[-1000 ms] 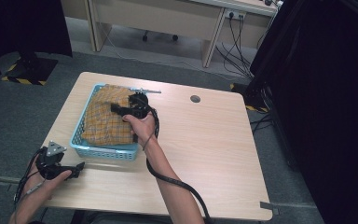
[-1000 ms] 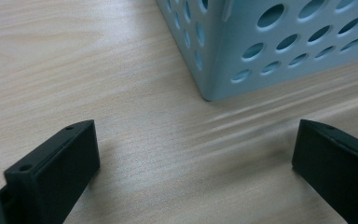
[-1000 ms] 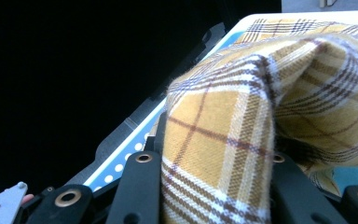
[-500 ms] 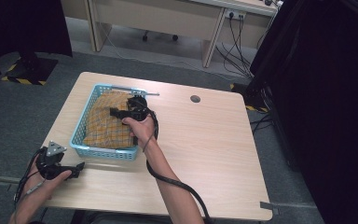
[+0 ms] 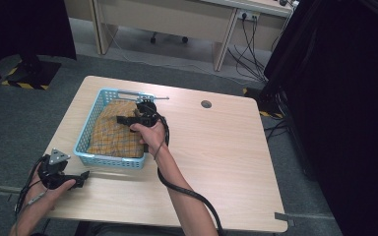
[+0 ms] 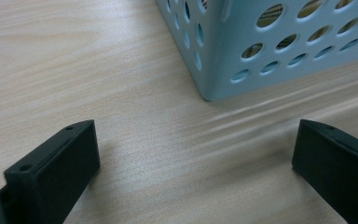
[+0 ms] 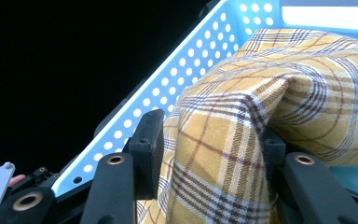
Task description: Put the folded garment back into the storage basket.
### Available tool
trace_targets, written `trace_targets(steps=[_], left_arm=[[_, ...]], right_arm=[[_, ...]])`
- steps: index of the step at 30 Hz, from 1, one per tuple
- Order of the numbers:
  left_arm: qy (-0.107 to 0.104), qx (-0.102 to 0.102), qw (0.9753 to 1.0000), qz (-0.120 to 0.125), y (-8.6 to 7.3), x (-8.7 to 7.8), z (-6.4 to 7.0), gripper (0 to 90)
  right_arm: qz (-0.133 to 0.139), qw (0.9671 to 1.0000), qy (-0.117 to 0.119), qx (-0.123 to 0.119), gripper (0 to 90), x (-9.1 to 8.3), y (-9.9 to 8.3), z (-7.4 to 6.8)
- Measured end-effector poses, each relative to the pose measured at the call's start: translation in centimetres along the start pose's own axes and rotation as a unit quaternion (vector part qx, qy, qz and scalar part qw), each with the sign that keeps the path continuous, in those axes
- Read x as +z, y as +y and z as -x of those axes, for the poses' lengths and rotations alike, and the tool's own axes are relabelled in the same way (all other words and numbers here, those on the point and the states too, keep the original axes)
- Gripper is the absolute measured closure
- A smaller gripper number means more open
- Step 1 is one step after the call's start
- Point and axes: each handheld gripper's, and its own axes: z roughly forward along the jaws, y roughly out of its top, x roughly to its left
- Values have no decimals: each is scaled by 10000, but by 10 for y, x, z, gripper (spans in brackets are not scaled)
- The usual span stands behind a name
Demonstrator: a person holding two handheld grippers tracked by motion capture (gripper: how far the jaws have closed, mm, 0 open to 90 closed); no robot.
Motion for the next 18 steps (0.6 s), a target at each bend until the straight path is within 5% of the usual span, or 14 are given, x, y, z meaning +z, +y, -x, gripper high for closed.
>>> trace_targets(steps=[18], left_arm=[[1,0,10000,-1,0,0,0,0]], right_arm=[[-257,9995,-207,-11,312,-10,3,3]])
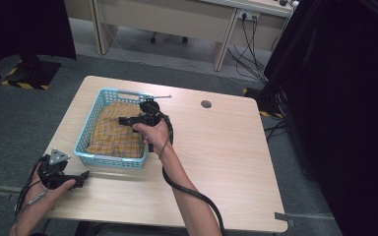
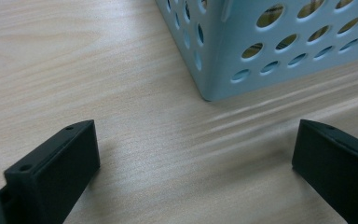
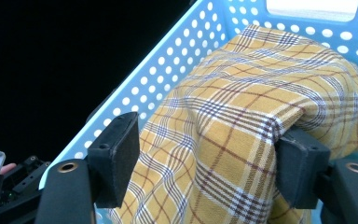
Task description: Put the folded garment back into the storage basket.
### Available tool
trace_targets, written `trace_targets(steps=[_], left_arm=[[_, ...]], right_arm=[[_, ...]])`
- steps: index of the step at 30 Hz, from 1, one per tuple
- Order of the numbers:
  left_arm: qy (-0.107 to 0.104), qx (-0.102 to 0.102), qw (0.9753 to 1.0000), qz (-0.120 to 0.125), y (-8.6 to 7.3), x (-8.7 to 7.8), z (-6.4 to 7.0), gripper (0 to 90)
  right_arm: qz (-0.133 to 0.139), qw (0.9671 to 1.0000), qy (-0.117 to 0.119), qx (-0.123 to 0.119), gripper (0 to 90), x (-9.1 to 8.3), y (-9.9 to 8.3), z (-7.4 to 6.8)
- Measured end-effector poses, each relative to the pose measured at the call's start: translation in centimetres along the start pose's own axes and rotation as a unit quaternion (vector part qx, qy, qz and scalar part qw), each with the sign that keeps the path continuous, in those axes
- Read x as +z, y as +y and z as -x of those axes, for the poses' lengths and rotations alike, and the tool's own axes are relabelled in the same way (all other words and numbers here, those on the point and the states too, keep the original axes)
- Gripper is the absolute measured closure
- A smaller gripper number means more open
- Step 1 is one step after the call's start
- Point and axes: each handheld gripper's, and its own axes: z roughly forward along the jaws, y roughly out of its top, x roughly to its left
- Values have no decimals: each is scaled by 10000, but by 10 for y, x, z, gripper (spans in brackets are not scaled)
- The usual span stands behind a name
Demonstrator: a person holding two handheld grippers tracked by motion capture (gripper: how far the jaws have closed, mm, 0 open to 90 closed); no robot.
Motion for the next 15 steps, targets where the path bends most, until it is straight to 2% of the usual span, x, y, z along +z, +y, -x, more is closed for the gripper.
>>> trace_targets(steps=[7,15], left_arm=[[0,0,10000,0,0,0,0,0],[0,0,10000,1,0,0,0,0]], right_arm=[[11,9998,-122,-138,290,-5,-2,0],[109,9997,-165,-117,262,-16,0,5]])
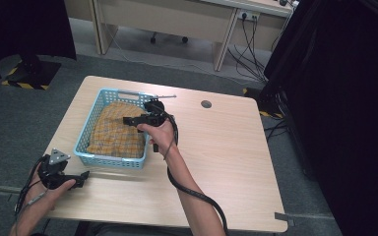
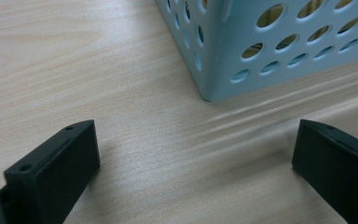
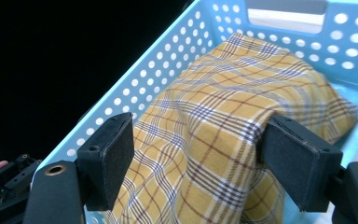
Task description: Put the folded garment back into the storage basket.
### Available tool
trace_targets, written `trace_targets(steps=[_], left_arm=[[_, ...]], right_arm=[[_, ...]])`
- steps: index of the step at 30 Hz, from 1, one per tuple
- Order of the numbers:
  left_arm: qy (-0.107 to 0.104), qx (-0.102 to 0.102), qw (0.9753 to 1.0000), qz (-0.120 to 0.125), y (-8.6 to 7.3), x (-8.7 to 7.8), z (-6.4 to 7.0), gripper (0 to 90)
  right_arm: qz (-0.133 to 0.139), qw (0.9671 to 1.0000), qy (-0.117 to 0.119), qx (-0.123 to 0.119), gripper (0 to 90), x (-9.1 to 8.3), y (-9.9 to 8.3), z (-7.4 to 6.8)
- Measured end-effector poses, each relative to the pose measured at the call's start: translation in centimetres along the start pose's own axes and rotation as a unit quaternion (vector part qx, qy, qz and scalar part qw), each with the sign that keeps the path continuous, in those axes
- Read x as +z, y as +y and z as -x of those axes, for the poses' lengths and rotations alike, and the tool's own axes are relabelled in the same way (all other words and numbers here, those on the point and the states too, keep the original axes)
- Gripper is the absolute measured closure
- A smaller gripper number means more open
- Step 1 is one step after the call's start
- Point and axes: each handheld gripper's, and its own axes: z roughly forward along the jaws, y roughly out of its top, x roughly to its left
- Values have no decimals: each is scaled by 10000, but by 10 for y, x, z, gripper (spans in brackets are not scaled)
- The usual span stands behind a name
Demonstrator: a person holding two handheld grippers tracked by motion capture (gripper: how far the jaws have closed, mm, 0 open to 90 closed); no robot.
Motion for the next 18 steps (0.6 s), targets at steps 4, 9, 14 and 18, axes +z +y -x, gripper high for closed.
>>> trace_targets(steps=[4,9,14,18], left_arm=[[0,-1,10000,-1,0,0,0,0],[0,-1,10000,0,0,0,0,0],[-1,-2,10000,1,0,0,0,0],[0,-1,10000,0,0,0,0,0]], right_arm=[[113,9999,9,-48,260,-8,1,1],[135,9998,8,-116,225,-14,5,0],[127,9997,1,-196,192,-16,4,2],[119,9997,-29,-219,161,-18,2,3]])
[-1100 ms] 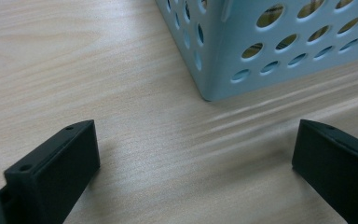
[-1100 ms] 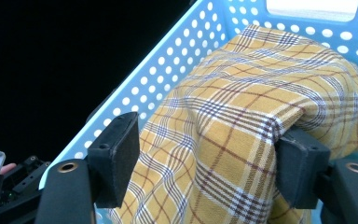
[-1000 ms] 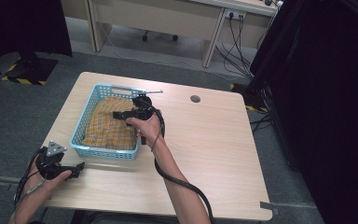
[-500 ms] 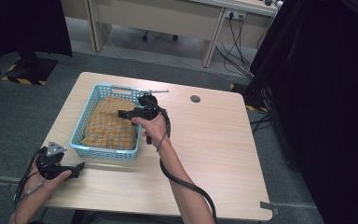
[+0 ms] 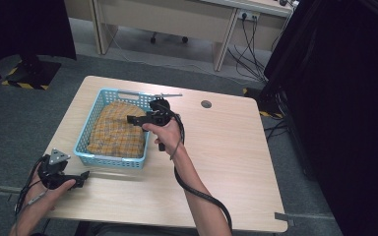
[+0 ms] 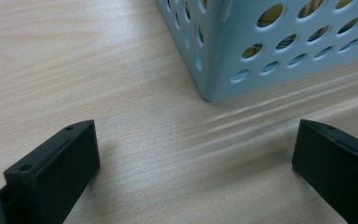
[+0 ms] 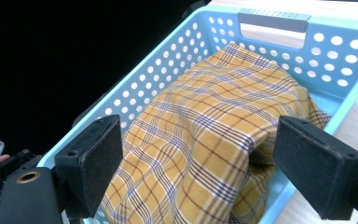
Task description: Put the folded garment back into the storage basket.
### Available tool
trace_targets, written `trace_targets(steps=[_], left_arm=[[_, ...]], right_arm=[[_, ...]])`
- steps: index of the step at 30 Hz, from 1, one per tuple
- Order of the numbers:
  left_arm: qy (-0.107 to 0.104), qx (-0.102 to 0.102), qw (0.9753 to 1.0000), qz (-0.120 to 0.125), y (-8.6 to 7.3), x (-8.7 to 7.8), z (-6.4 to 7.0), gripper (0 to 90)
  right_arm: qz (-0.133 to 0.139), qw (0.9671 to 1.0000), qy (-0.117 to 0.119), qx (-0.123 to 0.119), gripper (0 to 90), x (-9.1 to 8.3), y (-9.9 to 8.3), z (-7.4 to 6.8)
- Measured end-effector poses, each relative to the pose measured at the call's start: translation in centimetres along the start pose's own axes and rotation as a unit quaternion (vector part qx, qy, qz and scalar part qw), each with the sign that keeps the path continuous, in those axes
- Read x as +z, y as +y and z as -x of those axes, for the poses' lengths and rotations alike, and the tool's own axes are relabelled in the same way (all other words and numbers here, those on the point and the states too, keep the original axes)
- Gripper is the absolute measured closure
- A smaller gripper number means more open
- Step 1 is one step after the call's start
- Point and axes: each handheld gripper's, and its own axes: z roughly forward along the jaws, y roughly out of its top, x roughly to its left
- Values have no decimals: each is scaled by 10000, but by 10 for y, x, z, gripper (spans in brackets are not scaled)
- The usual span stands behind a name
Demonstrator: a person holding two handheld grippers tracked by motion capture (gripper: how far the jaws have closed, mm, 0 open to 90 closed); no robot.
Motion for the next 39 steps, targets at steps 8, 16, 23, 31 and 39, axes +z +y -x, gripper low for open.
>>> trace_targets(steps=[8,16,23,31,39], left_arm=[[-1,-1,10000,-1,0,0,0,0],[1,-2,10000,-2,0,0,0,0],[5,-5,10000,0,0,0,0,0],[13,-15,10000,0,0,0,0,0],[16,-20,10000,0,0,0,0,0]], right_arm=[[71,10000,-28,6,145,-9,-3,7],[124,9999,-93,20,114,-19,-5,13],[146,9998,-92,-54,108,-24,-9,15],[195,9998,18,-75,108,-35,-14,21],[228,9997,30,-90,109,-41,-17,25]])
